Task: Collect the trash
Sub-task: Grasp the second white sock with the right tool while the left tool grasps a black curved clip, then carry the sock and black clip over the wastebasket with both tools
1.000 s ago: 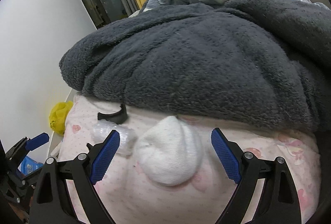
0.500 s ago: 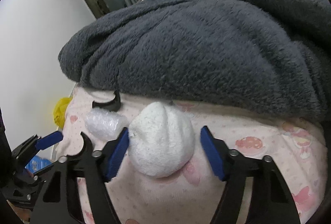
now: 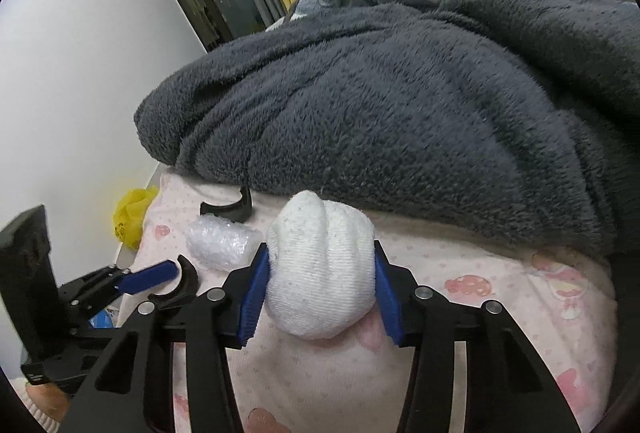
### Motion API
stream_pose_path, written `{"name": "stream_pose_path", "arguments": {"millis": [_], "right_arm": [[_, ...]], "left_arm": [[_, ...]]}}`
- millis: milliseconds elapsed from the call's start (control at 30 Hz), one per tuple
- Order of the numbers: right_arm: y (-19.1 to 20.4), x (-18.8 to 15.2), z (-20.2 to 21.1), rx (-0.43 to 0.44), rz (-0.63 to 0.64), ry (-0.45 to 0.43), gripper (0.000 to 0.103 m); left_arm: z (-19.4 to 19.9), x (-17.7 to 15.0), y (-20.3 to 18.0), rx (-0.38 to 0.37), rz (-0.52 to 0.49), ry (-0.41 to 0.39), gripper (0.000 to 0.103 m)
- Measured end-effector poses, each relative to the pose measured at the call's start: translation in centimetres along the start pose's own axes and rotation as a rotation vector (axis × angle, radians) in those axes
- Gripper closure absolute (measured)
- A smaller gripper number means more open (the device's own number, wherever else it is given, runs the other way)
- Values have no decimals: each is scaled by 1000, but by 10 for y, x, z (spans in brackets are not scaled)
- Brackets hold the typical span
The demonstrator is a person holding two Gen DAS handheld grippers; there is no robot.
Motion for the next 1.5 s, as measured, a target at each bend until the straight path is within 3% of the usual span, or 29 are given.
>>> {"name": "stream_pose_path", "arguments": {"millis": [267,400,833,1500], "right_arm": [[15,4,19,38,41,-43,53],[24,7,28,59,59,-65,53],[52,9,38,77,92,-101,53],[151,16,4,145,198,-102,53]], "left_arm": [[-5,4,2,0,31,-2,66],[-6,1,5,-9,45,3,82],[19,-12,17,-15,51,-16,82],[61,-42,109,65,164,-14,82]]}}
Point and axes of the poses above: each gripper's, at about its wrist camera, not at the fingertips, and z roughly against the way its jaws point, y to its left, x to its top, the point moved 4 cm from there along -z, roughly the way its jaws point, and after that the axes turned 11 degrees about y, right-handed, at the moved point
